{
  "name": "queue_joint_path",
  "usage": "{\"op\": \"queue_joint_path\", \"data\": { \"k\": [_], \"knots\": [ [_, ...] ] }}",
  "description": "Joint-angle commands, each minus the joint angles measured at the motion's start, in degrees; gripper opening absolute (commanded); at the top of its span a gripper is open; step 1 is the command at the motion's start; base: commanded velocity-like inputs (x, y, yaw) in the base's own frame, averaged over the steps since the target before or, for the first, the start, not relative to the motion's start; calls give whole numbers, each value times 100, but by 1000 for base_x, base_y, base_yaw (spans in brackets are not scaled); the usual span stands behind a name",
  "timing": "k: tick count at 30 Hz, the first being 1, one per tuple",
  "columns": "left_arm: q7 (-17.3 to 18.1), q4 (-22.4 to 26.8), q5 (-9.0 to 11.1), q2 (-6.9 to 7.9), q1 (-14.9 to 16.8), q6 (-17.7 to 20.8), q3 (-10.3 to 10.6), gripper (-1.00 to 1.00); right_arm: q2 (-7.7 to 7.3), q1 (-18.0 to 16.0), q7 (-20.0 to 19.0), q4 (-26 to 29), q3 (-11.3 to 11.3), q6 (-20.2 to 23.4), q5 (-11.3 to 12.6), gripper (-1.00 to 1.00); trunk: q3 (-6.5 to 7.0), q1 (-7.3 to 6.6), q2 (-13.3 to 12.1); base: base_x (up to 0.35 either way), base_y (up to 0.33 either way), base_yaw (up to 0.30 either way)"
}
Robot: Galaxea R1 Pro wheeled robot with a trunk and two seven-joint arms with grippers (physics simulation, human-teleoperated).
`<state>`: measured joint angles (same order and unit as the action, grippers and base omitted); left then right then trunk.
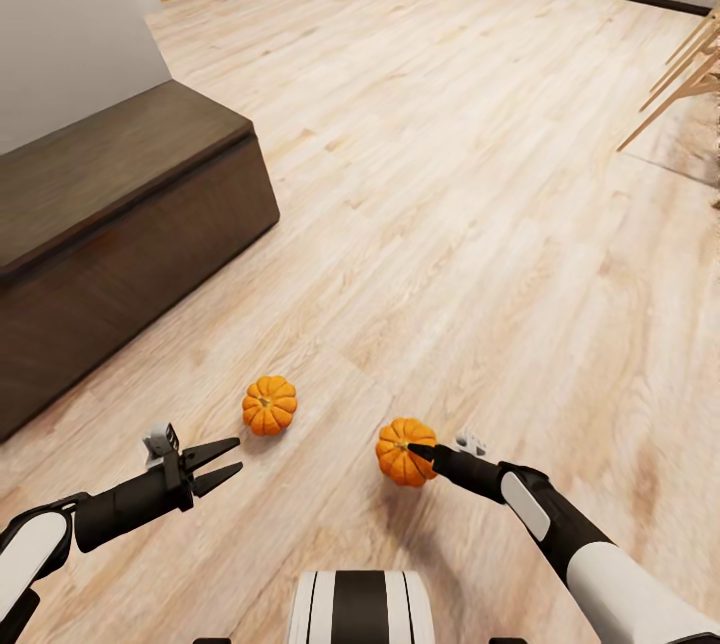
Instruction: Place each of the two pumpkins and all three candles from the living room inside a cabinet in the living room (use any cabinet), then make sure every cabinet is closed, and position the cauldron so it is next to a table in the living room.
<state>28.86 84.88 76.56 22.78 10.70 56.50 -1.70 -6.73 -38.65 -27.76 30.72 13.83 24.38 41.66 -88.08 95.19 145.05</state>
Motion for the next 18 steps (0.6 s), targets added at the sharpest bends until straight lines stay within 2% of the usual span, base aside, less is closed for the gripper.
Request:
{"op": "queue_joint_path", "data": {
  "k": [1,12,18],
  "knots": [
    [23,-13,-20,-1,2,27,-6,100,-6,-2,-3,3,26,15,35,-100,20,-3,0,0,0,0],
    [15,-139,-40,-3,2,27,-14,100,-13,-2,-360,12,-37,4,42,-100,263,-32,-15,0,0,0],
    [14,-153,-49,-18,3,27,-13,100,-8,-2,-404,21,-43,4,48,-100,396,-47,-23,0,0,0]
  ]
}}
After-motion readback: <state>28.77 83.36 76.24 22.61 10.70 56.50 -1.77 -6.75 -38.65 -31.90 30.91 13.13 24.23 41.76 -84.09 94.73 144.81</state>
